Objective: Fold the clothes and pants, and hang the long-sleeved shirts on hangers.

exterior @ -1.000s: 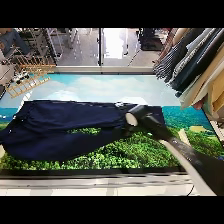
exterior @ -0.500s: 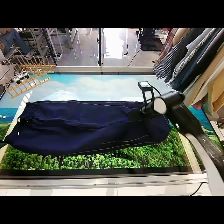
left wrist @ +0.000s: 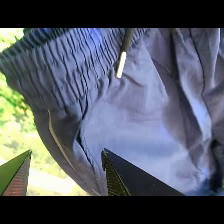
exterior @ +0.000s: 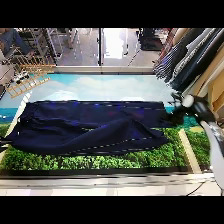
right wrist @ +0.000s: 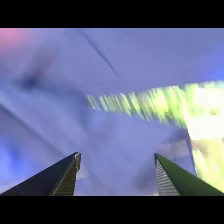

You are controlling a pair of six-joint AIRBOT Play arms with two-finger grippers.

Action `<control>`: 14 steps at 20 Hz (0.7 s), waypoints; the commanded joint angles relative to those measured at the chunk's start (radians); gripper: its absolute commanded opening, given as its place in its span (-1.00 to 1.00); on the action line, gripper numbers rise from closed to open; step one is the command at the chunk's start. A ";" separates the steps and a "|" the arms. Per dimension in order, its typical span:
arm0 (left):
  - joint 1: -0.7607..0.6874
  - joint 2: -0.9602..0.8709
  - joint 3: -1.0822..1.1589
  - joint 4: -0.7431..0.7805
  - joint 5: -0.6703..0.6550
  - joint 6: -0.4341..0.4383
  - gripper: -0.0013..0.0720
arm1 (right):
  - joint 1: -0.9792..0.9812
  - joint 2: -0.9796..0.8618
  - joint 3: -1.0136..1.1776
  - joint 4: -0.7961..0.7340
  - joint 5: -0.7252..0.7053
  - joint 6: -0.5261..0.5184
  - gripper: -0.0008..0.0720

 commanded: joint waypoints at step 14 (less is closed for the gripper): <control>0.016 -0.037 0.000 -0.086 0.079 -0.085 0.34 | -0.314 0.259 -0.795 0.764 -0.421 -0.410 0.51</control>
